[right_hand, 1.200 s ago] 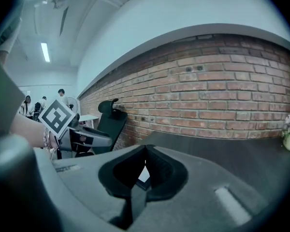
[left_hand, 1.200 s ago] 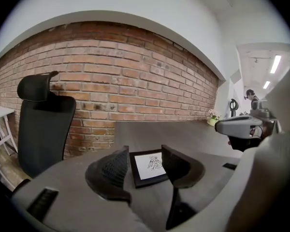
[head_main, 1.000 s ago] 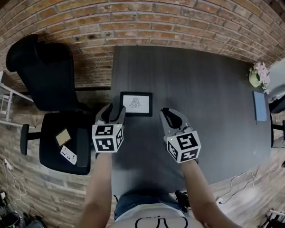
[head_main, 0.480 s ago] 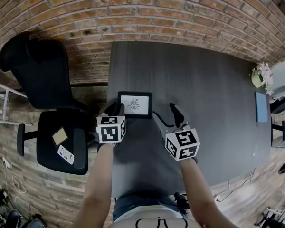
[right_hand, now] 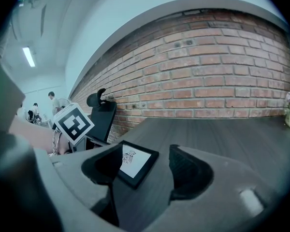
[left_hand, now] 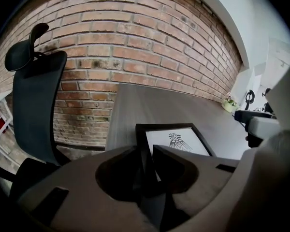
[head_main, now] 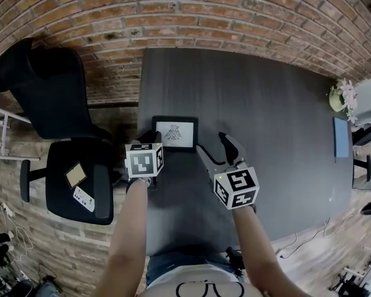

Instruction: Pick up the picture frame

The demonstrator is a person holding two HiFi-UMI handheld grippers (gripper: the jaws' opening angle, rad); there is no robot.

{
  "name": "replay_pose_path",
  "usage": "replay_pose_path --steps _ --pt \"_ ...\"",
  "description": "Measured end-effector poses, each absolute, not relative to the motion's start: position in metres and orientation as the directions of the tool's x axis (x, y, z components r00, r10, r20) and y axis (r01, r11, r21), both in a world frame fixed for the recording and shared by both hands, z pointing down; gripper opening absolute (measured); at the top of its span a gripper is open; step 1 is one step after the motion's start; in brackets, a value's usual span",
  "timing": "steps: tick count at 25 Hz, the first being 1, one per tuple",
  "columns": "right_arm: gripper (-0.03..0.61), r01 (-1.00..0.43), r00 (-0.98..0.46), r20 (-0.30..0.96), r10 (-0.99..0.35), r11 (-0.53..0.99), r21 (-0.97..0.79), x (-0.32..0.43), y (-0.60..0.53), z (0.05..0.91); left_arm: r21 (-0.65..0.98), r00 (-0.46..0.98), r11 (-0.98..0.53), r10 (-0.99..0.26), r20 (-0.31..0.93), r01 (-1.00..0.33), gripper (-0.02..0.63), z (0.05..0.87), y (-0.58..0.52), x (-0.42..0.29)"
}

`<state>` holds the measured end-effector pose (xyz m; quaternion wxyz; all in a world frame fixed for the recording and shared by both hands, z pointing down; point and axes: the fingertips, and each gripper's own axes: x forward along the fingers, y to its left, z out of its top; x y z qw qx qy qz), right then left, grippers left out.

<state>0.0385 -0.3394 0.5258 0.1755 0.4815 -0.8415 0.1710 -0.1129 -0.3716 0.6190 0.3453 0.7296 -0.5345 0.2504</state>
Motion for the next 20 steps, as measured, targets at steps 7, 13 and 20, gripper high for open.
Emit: replay_pose_path --steps 7,13,20 --pt "0.295 -0.864 -0.484 0.465 -0.741 0.489 -0.120 0.032 -0.335 0.526 0.353 0.347 -0.114 -0.599 0.722 -0.929 0.077 0.620 -0.373 -0.116" --pt "0.293 -0.860 -0.496 0.461 -0.736 0.490 -0.143 0.032 -0.333 0.520 0.438 0.404 -0.087 -0.575 0.712 -0.895 0.074 0.621 -0.374 -0.117" --pt "0.292 -0.825 -0.564 0.442 -0.697 0.449 -0.344 0.033 -0.335 0.517 0.549 0.492 -0.060 -0.534 0.688 -0.833 0.071 0.620 -0.374 -0.119"
